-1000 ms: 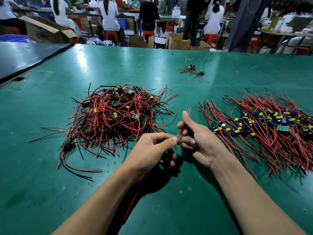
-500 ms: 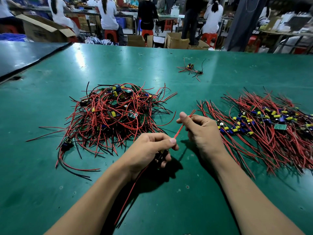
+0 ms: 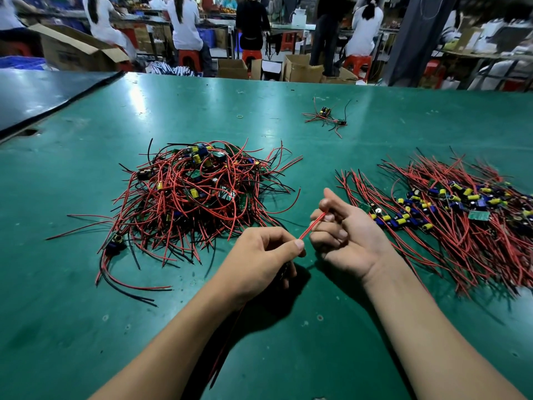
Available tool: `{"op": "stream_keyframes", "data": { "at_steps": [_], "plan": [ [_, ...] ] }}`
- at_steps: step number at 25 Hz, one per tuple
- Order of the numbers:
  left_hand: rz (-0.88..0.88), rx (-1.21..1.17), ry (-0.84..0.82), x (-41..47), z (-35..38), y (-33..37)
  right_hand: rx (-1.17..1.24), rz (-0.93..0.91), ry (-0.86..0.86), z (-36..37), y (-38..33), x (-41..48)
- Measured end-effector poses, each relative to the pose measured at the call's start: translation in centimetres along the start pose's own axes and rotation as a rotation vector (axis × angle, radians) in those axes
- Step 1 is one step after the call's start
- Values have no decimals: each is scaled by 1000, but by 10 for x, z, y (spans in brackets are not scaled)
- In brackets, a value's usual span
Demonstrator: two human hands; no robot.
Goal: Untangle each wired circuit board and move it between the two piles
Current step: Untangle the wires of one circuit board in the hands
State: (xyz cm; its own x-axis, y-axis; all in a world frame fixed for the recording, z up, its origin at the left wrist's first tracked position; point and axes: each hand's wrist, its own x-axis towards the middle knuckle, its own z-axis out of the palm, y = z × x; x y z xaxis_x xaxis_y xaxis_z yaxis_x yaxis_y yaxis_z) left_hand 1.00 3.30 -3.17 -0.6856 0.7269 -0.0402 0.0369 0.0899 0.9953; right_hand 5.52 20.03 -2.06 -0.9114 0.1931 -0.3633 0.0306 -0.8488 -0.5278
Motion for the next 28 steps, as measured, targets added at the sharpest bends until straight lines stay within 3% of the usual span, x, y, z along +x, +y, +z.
{"op": "stream_keyframes", "data": {
  "at_steps": [7,17,19,24,28],
  "plan": [
    [-76,-163,51,1,-5,1,-672,-320,-72,-3,28,4],
    [-83,-134,-67,0,-8,5,-1068,-835,307,-24,5,15],
    [-85,-121,-61,0,-8,6,-1103,-834,343,-25,8,18],
    [-123,-219,-2,1,-2,6,-721,-569,275,-18,-1,11],
    [-172,-430,-15,3,-8,9,-787,-537,281,-18,-8,9]
  ]
}}
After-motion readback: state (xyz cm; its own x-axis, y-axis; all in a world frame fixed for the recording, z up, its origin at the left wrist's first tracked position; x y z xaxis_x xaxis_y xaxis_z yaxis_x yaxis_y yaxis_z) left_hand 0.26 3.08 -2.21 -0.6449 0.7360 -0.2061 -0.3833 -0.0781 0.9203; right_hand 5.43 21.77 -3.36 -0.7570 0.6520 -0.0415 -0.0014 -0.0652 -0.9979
